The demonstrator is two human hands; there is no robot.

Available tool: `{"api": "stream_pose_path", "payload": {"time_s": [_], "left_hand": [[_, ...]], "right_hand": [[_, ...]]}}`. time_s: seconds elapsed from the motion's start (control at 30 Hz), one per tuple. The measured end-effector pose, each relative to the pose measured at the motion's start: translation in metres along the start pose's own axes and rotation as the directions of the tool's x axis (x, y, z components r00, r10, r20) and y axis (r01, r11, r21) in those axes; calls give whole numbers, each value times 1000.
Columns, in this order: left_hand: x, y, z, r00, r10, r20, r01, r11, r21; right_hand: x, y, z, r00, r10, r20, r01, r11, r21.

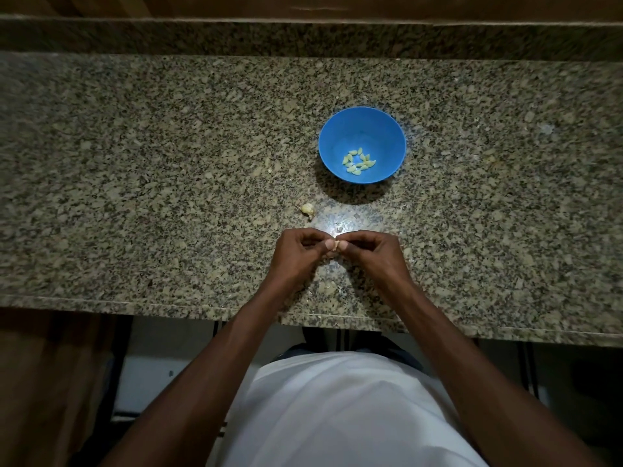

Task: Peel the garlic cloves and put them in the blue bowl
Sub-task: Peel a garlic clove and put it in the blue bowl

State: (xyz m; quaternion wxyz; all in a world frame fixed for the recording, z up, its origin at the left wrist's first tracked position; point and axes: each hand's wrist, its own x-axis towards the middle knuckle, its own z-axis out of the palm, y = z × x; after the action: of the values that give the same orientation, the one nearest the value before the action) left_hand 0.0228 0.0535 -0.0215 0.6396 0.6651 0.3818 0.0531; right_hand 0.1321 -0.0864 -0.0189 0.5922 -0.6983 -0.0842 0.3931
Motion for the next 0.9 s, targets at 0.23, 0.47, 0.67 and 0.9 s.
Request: {"api": "stream_pose_path", "payload": {"time_s": [0.23,0.47,0.67,0.9], "left_hand": [[-2,4,-3,998,-46,51,53,989,-138],[-8,3,10,1000,-9,27,13,987,-158],[-5,-1,6,995,88,54,-84,995,-60],[-3,3,9,999,-35,-33,26,972,-232]], "right_hand": [[7,-1,-3,988,133,82,-146,974,175],[6,3,1,997,53,57,-60,990,127],[6,-1,-2,998,62,-13,-61,993,99],[11,-3,-2,998,-33,-45,26,988,-153]]}}
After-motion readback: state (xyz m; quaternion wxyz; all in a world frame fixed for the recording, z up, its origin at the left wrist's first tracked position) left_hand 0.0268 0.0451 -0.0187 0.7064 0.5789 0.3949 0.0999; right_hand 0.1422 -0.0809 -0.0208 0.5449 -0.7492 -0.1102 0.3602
